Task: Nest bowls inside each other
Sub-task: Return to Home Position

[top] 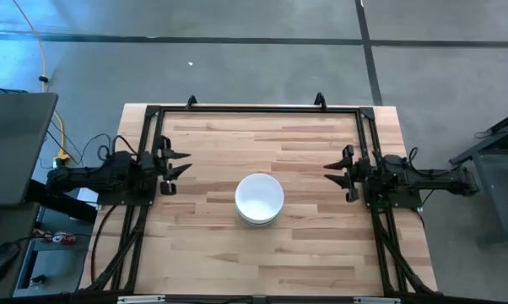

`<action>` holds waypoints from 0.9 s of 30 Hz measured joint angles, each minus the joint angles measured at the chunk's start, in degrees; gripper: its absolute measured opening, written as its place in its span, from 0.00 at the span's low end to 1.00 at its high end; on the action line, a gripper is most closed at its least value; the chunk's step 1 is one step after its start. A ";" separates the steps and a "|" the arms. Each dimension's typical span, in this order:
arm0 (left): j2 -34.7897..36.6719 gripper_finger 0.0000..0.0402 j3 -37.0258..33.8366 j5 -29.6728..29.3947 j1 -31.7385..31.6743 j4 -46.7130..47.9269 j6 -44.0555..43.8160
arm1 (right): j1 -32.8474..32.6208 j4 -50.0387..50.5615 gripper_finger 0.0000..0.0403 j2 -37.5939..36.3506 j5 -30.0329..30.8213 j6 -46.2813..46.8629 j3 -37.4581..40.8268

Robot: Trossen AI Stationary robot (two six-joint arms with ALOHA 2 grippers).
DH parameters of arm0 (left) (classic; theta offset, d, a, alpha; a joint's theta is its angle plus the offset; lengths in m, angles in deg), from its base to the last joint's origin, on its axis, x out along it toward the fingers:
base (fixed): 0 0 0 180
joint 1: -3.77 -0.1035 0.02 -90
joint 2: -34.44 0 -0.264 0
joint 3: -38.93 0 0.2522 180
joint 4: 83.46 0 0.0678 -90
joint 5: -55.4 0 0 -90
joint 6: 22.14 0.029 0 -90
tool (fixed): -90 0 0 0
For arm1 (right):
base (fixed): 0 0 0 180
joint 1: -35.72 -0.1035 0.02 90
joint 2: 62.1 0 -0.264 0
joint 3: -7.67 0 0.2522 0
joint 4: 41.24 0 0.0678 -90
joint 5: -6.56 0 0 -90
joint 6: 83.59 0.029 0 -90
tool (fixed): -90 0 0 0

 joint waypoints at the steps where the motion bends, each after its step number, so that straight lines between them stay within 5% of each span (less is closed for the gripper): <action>1: 0.00 0.32 0.00 -0.55 0.00 0.81 0.00 | 0.00 0.30 0.31 0.01 0.02 -0.04 0.00; 27: -0.02 0.32 0.00 1.52 0.00 13.42 -3.13 | 0.00 10.12 0.31 0.03 0.19 2.82 -0.09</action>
